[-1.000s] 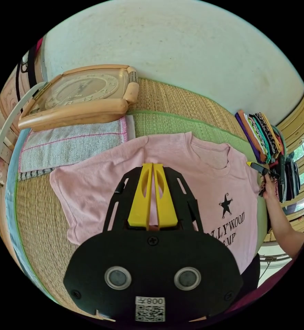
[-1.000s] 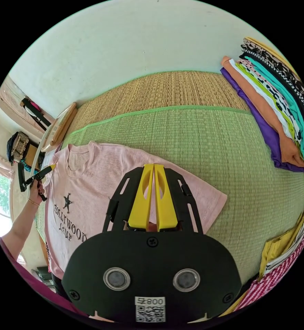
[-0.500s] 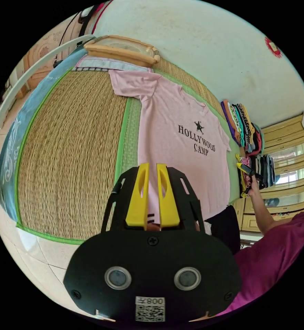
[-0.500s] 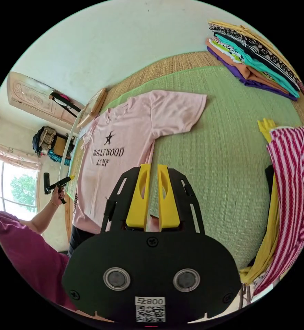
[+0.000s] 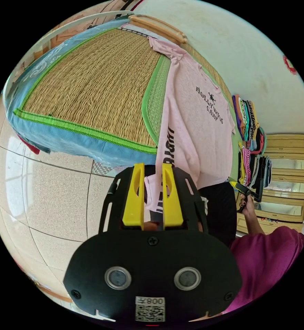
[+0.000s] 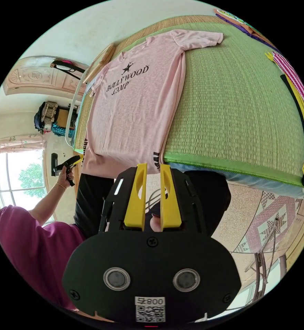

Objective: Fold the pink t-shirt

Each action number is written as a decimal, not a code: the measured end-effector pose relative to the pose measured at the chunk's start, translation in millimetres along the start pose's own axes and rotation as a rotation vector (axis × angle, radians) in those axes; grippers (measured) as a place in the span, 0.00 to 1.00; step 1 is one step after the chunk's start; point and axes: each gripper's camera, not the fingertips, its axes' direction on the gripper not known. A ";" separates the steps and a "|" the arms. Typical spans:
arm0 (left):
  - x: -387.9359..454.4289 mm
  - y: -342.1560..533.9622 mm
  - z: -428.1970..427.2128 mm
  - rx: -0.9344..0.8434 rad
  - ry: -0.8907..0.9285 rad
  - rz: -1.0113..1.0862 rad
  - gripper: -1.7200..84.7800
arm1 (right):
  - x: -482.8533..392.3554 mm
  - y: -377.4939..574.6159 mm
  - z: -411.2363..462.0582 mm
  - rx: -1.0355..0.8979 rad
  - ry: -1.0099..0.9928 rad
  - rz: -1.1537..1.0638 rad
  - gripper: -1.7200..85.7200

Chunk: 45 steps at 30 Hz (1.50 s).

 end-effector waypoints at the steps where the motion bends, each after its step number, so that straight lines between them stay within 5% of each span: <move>1: -9.9 5.8 3.7 -0.010 0.074 -0.023 0.10 | -0.2 1.6 0.2 -0.002 0.000 0.001 0.10; 10: -31.4 50.3 -21.7 0.065 0.275 0.025 0.05 | -5.9 3.9 -2.7 -0.003 0.045 -0.007 0.11; 26: -53.9 98.5 -17.9 0.011 0.258 -0.009 0.04 | -10.5 -17.9 27.1 -0.062 0.138 0.014 0.06; 35: -48.1 125.4 -71.5 0.151 0.289 0.058 0.03 | -6.6 6.2 -48.4 0.001 0.026 -0.031 0.02; 45: -57.7 143.3 -52.3 0.096 0.233 0.005 0.03 | 44.3 2.2 -48.6 -0.020 0.046 0.087 0.02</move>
